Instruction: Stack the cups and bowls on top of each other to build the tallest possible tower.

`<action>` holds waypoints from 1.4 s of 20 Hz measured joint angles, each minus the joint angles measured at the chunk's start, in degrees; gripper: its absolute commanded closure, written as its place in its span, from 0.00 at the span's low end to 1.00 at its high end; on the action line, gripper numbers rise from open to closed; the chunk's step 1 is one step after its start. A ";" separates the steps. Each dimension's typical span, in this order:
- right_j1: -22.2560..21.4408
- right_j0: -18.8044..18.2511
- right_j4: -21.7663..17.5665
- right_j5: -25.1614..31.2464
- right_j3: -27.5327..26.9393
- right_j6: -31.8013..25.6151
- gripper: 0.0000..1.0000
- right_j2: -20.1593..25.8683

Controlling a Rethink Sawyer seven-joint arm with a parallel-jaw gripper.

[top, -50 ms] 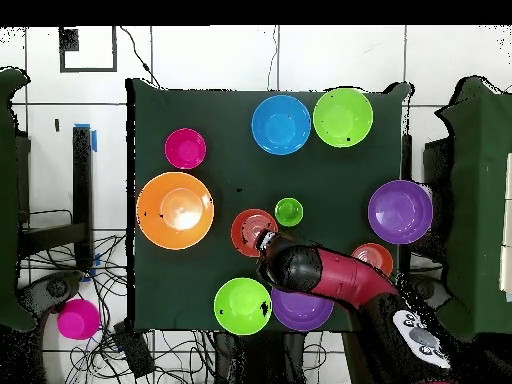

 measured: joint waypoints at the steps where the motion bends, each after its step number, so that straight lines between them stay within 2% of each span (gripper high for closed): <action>1: 0.30 0.00 -0.27 -0.01 -0.16 0.00 1.00 -0.14; 9: 4.09 -1.50 -4.11 -0.01 -3.39 0.00 1.00 -1.83; 28: 4.44 -3.08 -5.68 -0.01 -4.13 0.00 1.00 -2.19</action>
